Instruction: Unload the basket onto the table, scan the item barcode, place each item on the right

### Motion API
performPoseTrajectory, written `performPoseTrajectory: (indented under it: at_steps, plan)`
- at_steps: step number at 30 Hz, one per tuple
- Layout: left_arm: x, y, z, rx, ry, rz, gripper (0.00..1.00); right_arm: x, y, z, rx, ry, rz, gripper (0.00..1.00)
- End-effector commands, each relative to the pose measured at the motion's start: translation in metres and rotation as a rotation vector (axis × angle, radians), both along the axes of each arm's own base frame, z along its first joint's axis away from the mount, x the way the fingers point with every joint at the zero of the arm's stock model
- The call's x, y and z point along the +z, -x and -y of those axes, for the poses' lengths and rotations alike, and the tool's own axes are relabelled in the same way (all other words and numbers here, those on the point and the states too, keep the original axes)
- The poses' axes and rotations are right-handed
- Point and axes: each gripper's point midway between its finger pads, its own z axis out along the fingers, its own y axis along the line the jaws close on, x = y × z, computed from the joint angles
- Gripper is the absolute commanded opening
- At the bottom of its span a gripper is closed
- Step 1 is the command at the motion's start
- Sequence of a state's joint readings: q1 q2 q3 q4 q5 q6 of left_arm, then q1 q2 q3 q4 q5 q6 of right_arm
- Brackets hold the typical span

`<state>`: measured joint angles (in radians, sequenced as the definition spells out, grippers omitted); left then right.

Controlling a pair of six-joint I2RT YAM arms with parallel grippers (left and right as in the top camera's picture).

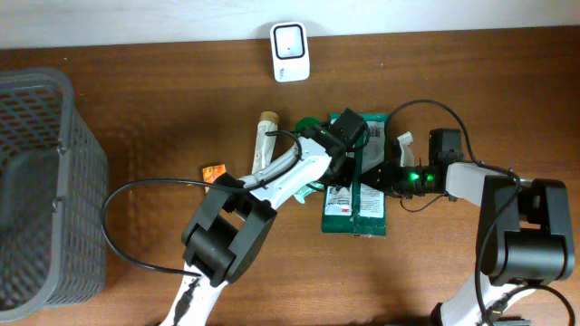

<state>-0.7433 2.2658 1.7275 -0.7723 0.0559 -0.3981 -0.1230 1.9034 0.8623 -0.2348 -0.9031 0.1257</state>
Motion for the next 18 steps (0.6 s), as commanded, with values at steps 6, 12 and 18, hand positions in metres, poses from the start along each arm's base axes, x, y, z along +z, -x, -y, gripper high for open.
performPoseTrajectory:
  at_steps: [6, 12, 18]
  plan:
    - [-0.014, 0.006, -0.001, 0.009, -0.002, -0.045, 0.00, -0.014, 0.001, -0.014, 0.050, 0.042, 0.033, 0.10]
    - [0.043, -0.015, 0.004, -0.037, 0.060, 0.056, 0.00, 0.008, -0.005, -0.003, 0.021, -0.033, 0.074, 0.04]
    - [0.161, -0.044, -0.012, -0.074, 0.171, 0.270, 0.00, 0.052, -0.004, 0.003, 0.037, -0.072, 0.183, 0.04]
